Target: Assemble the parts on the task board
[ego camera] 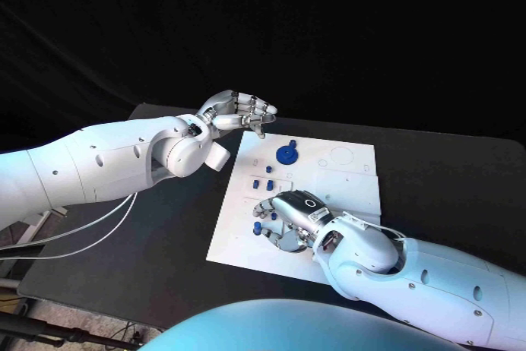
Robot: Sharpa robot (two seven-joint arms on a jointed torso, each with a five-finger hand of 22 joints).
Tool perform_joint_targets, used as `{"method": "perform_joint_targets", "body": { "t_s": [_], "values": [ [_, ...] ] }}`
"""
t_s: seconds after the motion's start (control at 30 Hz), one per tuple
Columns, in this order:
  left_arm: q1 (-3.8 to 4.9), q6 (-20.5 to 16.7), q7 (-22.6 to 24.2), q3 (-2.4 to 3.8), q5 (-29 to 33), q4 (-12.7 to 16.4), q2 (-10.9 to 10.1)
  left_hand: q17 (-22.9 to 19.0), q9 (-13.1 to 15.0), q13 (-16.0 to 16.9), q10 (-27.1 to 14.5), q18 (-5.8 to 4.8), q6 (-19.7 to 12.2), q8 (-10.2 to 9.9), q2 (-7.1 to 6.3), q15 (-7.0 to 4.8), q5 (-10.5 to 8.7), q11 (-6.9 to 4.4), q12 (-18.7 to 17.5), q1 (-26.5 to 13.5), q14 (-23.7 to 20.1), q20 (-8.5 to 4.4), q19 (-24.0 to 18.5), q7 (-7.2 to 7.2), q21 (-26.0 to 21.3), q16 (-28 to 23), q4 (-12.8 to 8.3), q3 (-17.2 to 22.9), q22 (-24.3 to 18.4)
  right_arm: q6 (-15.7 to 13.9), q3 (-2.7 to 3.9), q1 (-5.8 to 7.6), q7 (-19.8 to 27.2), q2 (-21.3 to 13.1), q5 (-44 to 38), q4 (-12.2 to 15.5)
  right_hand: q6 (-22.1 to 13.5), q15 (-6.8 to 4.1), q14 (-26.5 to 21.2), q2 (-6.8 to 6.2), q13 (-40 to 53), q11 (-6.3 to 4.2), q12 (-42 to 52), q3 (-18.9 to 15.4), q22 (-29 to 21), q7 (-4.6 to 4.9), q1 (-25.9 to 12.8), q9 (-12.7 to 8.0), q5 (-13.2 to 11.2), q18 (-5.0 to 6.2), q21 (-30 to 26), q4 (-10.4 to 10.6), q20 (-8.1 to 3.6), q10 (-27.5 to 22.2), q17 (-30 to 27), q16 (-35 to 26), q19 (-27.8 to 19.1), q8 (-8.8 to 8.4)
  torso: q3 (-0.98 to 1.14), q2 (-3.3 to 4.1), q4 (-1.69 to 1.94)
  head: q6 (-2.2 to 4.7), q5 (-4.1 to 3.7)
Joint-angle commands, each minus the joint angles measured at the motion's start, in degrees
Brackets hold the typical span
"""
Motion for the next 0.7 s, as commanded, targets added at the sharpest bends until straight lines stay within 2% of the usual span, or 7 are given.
{"method": "perform_joint_targets", "body": {
  "t_s": [0.03,0.23,0.4,0.47,0.57,0.63,0.7],
  "values": [
    [0.04,0.81,0.20,0.04,0.02,0.15,0.02,-0.06,-0.03,0.05,-0.46,0.79,-0.42,0.07,0.17,0.01,0.28,-0.04,0.39,0.20,-0.54,0.22,0.01,0.08,-0.24,-0.35,-0.35,-0.09,-0.05,-3.10,-0.01,-0.04,0.09,-0.79,-0.98,0.96,-1.64,0.54,-0.11,0.13,0.00,0.17,0.58,-1.39,3.09,-0.65,1.08,-0.52,0.02,0.57,-1.36,0.40,0.10,-1.75,-0.41,-0.48,-0.69,-1.22,0.01,0.00,-0.05,0.10,-0.19],
    [0.04,0.83,0.18,0.04,0.02,0.09,0.00,-0.06,-0.03,0.05,-0.46,0.79,-0.42,0.07,0.17,0.01,0.28,-0.04,0.39,0.20,-0.54,0.22,0.01,0.08,-0.24,-0.35,-0.35,-0.09,-0.05,-4.92,0.06,0.46,0.67,-3.42,-0.74,3.43,-3.16,0.68,-0.46,0.41,0.11,0.30,1.70,-3.47,2.49,-1.26,2.16,-1.09,0.11,0.83,-2.92,1.05,0.24,-3.16,-1.32,-0.98,-1.12,-2.43,0.04,-0.09,-0.05,0.28,-0.67],
    [0.03,0.77,0.20,0.00,0.02,-0.06,-0.10,-0.06,-0.03,0.05,-0.46,0.79,-0.42,0.07,0.17,0.01,0.28,-0.04,0.39,0.20,-0.54,0.22,0.01,0.08,-0.24,-0.35,-0.35,-0.09,-0.05,-8.46,0.30,3.08,4.32,-9.08,7.42,6.85,-0.85,0.04,-0.20,0.37,0.52,-0.52,5.22,-3.16,2.86,0.99,2.62,-1.20,0.11,0.65,-2.01,2.44,-0.24,-0.13,-1.25,-0.92,-0.35,-1.82,0.07,-0.35,-0.43,0.95,-1.61],
    [0.02,0.73,0.21,-0.06,0.03,-0.12,-0.17,-0.06,-0.03,0.05,-0.46,0.79,-0.42,0.07,0.17,0.01,0.28,-0.04,0.39,0.20,-0.54,0.22,0.01,0.08,-0.24,-0.35,-0.35,-0.09,-0.05,-8.85,0.34,5.04,6.71,-12.61,16.89,8.27,2.08,-0.40,0.33,0.65,1.90,-1.12,9.50,-1.57,4.45,1.57,2.31,-0.94,-0.02,-0.04,1.72,3.35,-0.60,6.19,-0.14,-0.16,1.25,-0.40,0.08,-0.60,-0.76,1.20,-2.25],
    [-0.01,0.72,0.23,-0.17,0.07,-0.22,-0.21,-0.06,-0.03,0.05,-0.46,0.79,-0.42,0.07,0.17,0.01,0.28,-0.04,0.39,0.20,-0.54,0.22,0.01,0.08,-0.24,-0.35,-0.35,-0.09,-0.05,-7.45,0.36,7.08,8.08,-16.65,26.53,9.57,4.96,-2.23,0.85,0.83,6.37,-3.42,16.98,-1.77,5.35,-0.10,1.99,-0.43,-0.17,-0.30,3.45,3.06,-2.11,12.70,1.13,0.72,1.96,1.60,0.06,-0.94,-1.18,1.49,-3.27],
    [-0.04,0.74,0.24,-0.27,0.10,-0.27,-0.22,-0.06,-0.03,0.05,-0.46,0.79,-0.42,0.07,0.17,0.01,0.28,-0.04,0.39,0.20,-0.54,0.22,0.01,0.08,-0.24,-0.35,-0.35,-0.09,-0.05,-5.47,0.36,8.26,8.14,-19.82,31.29,10.45,5.86,-3.13,0.99,0.82,14.58,-4.48,26.83,-1.38,6.34,-1.00,1.38,-0.23,0.17,-0.76,5.33,2.95,-3.08,11.63,0.50,0.49,2.76,2.85,0.05,-1.14,-1.35,1.72,-4.16],
    [-0.07,0.71,0.24,-0.38,0.14,-0.34,-0.22,-0.06,-0.03,0.05,-0.46,0.79,-0.42,0.07,0.17,0.01,0.28,-0.04,0.39,0.20,-0.54,0.22,0.01,0.08,-0.24,-0.35,-0.35,-0.09,-0.05,-2.99,0.36,9.00,7.67,-22.71,34.09,10.97,4.44,-3.14,1.29,0.84,22.63,-4.29,35.44,-1.23,7.22,-0.36,-0.24,0.30,-0.13,-1.08,6.90,3.49,-2.94,8.55,1.33,1.14,3.35,4.26,0.05,-1.34,-1.59,1.78,-5.12]
  ]
}}
